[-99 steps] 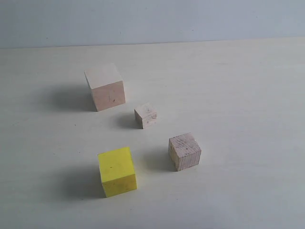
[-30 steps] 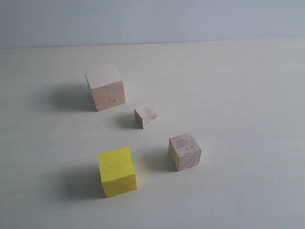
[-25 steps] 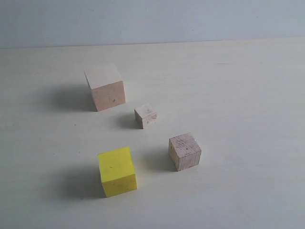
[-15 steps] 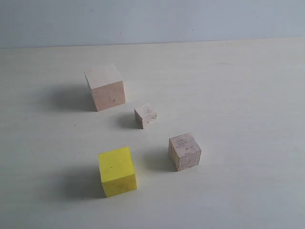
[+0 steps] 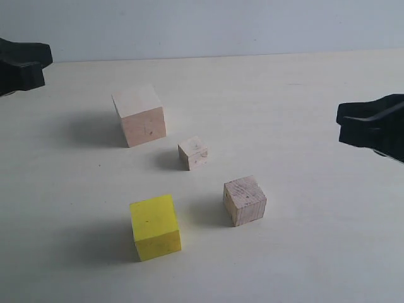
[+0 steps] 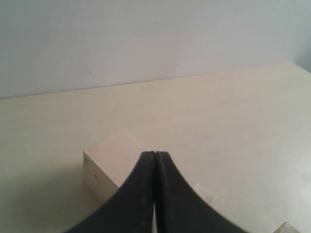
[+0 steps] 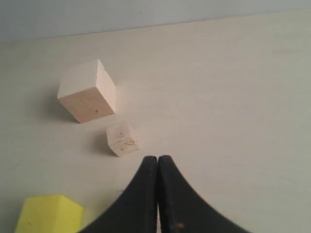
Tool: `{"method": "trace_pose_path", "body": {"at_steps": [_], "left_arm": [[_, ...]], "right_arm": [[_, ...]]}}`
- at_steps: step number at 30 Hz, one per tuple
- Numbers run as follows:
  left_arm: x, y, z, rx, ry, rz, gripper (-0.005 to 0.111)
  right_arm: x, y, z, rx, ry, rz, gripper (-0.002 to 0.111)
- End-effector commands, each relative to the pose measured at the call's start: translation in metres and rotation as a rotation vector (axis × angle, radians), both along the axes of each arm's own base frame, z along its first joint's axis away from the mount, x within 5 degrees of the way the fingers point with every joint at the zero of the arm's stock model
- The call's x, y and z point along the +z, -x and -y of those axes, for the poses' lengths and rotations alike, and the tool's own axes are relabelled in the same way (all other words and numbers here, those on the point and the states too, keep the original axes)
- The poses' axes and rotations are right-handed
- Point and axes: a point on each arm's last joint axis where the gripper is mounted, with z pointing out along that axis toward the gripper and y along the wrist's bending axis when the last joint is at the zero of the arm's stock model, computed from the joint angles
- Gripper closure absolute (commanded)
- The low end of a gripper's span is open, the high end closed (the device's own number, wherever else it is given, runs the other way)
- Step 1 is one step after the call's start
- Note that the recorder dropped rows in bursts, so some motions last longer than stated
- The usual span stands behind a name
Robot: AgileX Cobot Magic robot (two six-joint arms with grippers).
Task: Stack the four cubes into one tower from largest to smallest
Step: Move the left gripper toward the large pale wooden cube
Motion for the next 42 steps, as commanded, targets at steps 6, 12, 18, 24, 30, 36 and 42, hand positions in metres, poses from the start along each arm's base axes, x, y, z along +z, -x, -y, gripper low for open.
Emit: {"method": "trace_pose_path", "body": {"at_steps": [6,12,18,24,30,36,42], "left_arm": [[0.004,0.001,0.004,-0.035,0.02,0.014,0.107],[0.009,-0.005,0.007,-0.044,0.028,0.026,0.107],[0.019,-0.041,0.014,-0.014,-0.058,0.039,0.101],[0.014,-0.085,0.026,0.016,-0.092,-0.003,0.062],[-0.008,-0.124,0.03,0.114,-0.145,-0.08,0.079],[-0.018,-0.148,0.034,0.166,-0.148,-0.112,0.106],[-0.026,-0.17,0.037,0.197,-0.134,-0.133,0.106]], "right_arm": [[0.021,-0.006,-0.004,-0.041,-0.215,0.136,0.108],[0.033,-0.008,-0.005,-0.043,-0.283,0.262,0.108],[0.034,-0.009,-0.005,-0.024,-0.237,0.295,0.108],[0.031,-0.009,-0.005,0.012,-0.136,0.318,0.108],[0.029,-0.009,-0.005,0.017,-0.116,0.298,0.108],[0.027,-0.008,-0.005,0.039,-0.061,0.302,0.108],[0.023,-0.007,-0.005,0.043,-0.042,0.264,0.108]]}}
